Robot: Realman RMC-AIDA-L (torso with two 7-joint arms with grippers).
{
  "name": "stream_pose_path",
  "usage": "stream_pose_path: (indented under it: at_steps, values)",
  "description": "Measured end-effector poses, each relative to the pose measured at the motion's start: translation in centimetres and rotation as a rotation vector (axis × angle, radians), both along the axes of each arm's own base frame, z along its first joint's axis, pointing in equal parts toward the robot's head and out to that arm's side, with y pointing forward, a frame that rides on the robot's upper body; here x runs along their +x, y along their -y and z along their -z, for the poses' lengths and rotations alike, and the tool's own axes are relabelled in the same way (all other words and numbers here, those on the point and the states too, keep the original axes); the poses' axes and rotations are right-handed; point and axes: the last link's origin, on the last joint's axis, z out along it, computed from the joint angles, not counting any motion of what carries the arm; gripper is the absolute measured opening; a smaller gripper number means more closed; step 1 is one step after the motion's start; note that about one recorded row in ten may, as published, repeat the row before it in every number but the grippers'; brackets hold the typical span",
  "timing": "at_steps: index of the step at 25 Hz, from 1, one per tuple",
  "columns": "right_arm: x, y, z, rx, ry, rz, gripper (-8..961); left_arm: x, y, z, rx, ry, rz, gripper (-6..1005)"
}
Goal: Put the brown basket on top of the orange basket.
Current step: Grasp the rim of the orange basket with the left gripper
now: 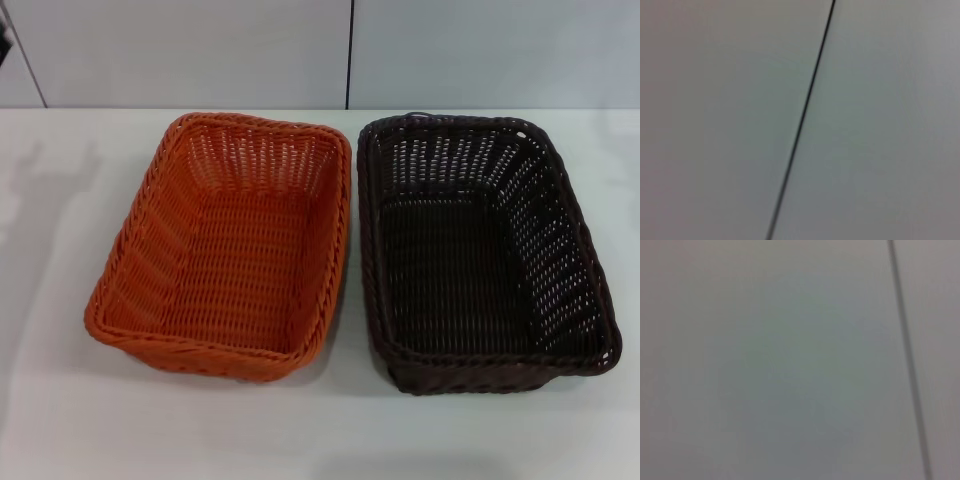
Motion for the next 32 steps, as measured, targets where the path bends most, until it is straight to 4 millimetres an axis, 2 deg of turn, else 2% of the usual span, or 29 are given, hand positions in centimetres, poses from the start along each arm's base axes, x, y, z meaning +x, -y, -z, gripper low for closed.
stream_pose_path:
  at_steps: [1, 5, 9, 14, 17, 22, 26, 32]
  values:
    - [0.4, 0.2, -0.3, 0.008, 0.005, 0.006, 696, 1.7, -2.3, -0.2, -0.064, 0.033, -0.006, 809]
    - [1.8, 1.1, -1.2, 0.029, 0.028, 0.029, 696, 5.0, -5.0, -1.4, -0.172, 0.029, -0.010, 808]
    - [2.9, 1.8, -1.6, 0.025, 0.050, 0.043, 695, 8.3, -6.0, -3.3, -0.268, 0.037, 0.060, 808]
    - [3.8, 2.5, -1.9, 0.025, 0.068, 0.054, 694, 11.0, -6.1, -5.2, -0.490, 0.081, 0.147, 808]
    - [4.1, 2.8, -2.0, 0.031, 0.075, 0.056, 693, 12.3, -6.0, -6.3, -0.663, 0.083, 0.170, 807]
    - [4.3, 3.3, -2.2, 0.040, 0.086, 0.040, 692, 13.9, -5.8, -6.1, -0.894, 0.010, 0.060, 807]
    - [4.5, 3.5, -2.5, 0.047, 0.099, 0.038, 691, 14.5, -5.9, -5.3, -0.983, -0.068, -0.131, 807]
    - [5.0, 3.7, -3.6, 0.071, 0.128, 0.048, 690, 14.6, -6.2, -3.8, -1.036, -0.164, -0.327, 806]
